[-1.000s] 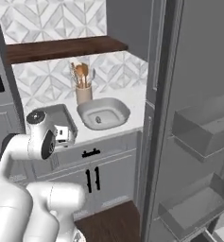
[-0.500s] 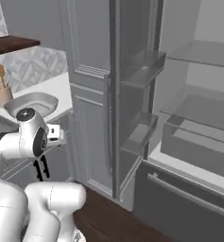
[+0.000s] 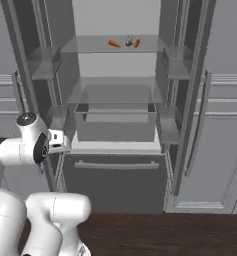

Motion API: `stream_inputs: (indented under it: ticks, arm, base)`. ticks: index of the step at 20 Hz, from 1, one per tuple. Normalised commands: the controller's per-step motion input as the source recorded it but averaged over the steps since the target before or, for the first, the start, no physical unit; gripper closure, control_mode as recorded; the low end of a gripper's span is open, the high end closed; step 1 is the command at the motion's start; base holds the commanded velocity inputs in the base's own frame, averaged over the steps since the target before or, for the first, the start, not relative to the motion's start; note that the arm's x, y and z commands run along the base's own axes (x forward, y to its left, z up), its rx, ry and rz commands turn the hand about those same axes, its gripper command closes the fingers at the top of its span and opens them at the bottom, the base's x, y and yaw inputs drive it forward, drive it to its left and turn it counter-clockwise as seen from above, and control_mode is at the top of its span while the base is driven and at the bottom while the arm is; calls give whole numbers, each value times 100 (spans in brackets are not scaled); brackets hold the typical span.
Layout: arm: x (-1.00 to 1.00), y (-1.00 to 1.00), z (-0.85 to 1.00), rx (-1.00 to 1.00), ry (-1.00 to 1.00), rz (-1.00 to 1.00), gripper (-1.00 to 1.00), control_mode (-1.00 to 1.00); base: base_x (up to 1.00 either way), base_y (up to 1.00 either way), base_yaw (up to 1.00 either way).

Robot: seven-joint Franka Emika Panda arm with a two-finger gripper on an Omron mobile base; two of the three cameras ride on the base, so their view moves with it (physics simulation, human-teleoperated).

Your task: Place one carrot and one fish in each tupperware on the nearby counter, to pack two identical lunches.

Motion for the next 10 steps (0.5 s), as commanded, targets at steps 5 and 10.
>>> stream_inputs:
  ticks: [5, 10]
  arm:
    - [0, 0, 0, 0, 0, 0, -100, 100]
    - [0, 0, 0, 0, 0, 0, -100, 100]
  base:
    - [43, -100, -52]
    - [97, -29, 13]
